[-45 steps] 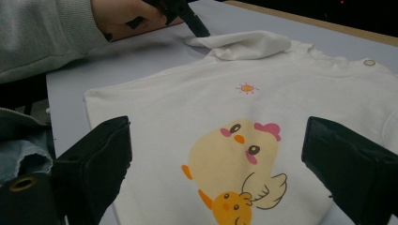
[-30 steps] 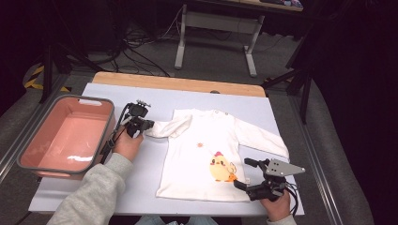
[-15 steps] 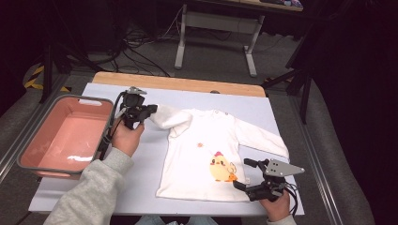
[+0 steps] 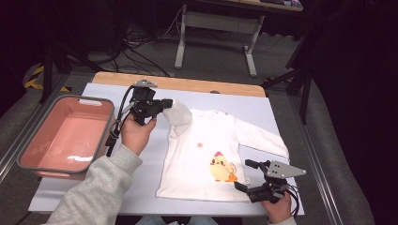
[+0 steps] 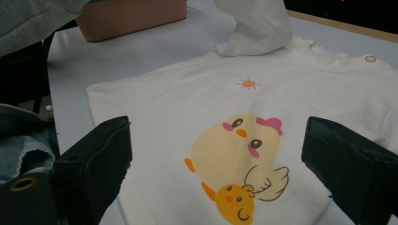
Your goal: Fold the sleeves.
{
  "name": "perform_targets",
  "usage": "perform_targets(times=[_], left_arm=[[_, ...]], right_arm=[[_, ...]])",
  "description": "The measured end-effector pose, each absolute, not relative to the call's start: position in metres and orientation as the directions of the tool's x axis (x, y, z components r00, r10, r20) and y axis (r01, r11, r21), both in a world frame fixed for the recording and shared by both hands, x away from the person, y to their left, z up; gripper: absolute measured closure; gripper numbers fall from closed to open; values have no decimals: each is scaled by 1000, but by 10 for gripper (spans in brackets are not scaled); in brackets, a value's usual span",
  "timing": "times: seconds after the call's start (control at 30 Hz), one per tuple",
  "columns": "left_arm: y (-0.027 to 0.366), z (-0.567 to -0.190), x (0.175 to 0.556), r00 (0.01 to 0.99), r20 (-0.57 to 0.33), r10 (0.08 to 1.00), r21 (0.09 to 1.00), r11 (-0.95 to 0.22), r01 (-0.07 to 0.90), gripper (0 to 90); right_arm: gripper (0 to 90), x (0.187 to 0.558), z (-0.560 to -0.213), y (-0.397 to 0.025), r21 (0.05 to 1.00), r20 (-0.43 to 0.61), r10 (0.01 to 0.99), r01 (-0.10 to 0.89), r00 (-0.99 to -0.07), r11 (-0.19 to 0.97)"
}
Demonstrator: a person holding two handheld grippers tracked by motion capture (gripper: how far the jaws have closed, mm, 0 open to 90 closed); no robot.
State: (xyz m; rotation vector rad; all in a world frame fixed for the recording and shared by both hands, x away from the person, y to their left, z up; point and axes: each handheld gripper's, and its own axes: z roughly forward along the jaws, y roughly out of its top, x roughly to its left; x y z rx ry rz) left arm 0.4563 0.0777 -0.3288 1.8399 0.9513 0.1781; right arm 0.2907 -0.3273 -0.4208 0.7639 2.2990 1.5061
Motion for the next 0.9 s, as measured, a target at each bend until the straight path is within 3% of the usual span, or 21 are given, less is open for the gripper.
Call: perform_targets(times=[0.57, 0.9], left_arm=[[17, -332, 462, 767, -299, 568, 835, -233, 498, 893], [-7, -351, 472, 777, -341, 529, 802, -268, 534, 891]], right_arm=[[92, 289, -421, -330, 911, 46, 577, 271, -816, 310], [92, 289, -421, -330, 911, 48, 577, 272, -816, 309]])
